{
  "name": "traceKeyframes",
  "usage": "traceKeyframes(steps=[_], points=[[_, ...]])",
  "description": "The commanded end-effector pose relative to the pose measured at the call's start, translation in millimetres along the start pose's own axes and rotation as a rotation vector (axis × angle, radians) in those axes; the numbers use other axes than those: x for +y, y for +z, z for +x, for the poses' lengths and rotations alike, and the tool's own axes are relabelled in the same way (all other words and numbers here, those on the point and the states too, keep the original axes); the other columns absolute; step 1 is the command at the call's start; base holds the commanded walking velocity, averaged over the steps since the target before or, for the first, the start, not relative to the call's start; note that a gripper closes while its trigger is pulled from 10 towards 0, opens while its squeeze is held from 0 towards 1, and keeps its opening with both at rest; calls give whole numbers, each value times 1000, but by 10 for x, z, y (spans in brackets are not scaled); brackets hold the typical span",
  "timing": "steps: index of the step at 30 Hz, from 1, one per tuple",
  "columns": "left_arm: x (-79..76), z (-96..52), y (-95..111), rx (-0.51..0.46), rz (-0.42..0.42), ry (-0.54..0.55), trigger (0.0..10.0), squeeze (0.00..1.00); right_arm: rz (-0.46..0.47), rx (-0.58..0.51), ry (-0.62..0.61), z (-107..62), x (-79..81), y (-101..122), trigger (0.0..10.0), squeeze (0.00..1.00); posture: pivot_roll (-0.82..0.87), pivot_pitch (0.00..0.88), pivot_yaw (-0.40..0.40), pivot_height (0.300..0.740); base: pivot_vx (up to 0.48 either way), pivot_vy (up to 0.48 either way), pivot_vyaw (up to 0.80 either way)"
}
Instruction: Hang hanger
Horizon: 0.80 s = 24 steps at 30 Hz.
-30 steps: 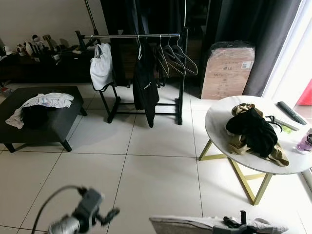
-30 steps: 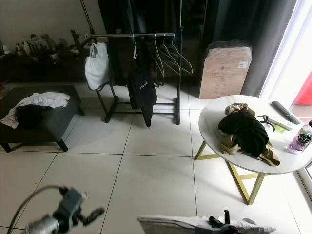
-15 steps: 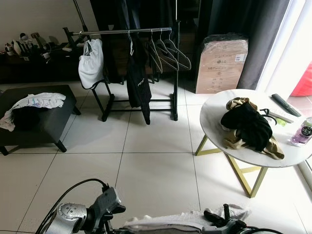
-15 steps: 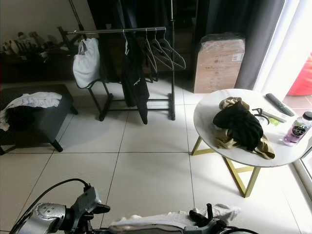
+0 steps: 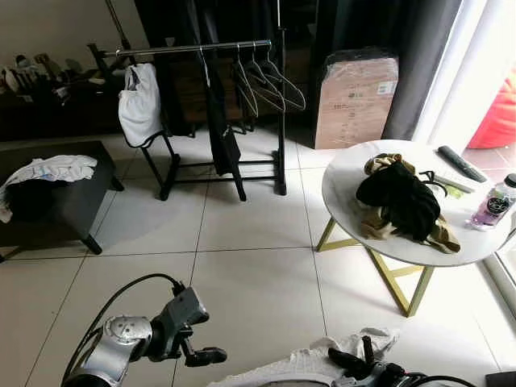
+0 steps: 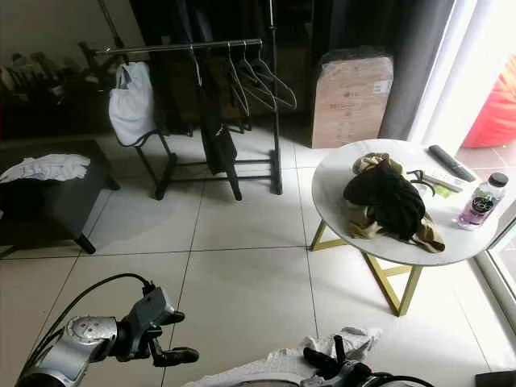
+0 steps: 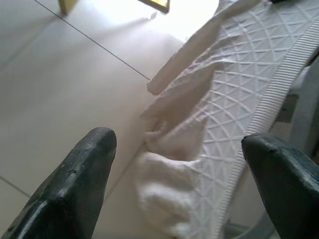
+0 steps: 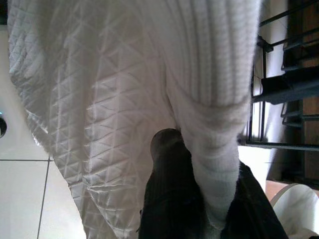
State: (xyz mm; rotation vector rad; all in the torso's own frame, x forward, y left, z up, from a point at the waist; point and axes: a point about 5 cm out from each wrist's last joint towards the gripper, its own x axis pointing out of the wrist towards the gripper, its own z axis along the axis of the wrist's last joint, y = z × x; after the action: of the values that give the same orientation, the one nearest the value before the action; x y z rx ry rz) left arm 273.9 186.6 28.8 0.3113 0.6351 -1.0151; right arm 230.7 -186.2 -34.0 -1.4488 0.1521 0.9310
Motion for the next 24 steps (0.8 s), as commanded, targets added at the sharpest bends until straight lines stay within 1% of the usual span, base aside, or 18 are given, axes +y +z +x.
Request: traceKeyframes(steps=[1,2,4,5,9,12,17,20,23,24], points=[[-66,10,-129,36,-61,-47,10000,0,-2,-67,-43,51,-98,100,10000,0,-115,105,78,740,0,0,0],[-66,10,-129,36,-61,-47,10000,0,-2,-67,-43,51,-98,100,10000,0,-115,105,78,740,0,0,0],[-99,18,-163,56,-82,-100,10000,0,-2,-88,-55,58,-153,110,10000,0,-116,100,81,740,0,0,0],[-95,13,-167,64,-81,-105,10000,0,-3,-95,-58,59,-170,114,10000,0,-116,100,81,740,0,0,0],[-62,-28,-180,120,-29,-124,10000,0,-14,-126,-42,56,-214,122,10000,0,-121,96,84,740,0,0,0],[-55,-22,-149,116,-20,-128,10000,0,-12,-148,-34,48,-237,129,10000,0,-121,96,83,740,0,0,0],[-51,25,-105,132,27,-116,10000,0,-17,-165,-35,51,-274,142,10000,0,-121,104,81,740,0,0,0],[-56,36,-109,146,32,-121,10000,0,-13,-163,-37,59,-288,142,10000,0,-119,107,81,740,0,0,0],[-70,34,-125,171,26,-149,10000,0,-6,-155,-36,66,-302,134,10000,0,-117,109,82,740,0,0,0],[-75,26,-131,185,36,-163,10000,0,-3,-153,-37,68,-308,133,10000,0,-117,110,83,740,0,0,0]])
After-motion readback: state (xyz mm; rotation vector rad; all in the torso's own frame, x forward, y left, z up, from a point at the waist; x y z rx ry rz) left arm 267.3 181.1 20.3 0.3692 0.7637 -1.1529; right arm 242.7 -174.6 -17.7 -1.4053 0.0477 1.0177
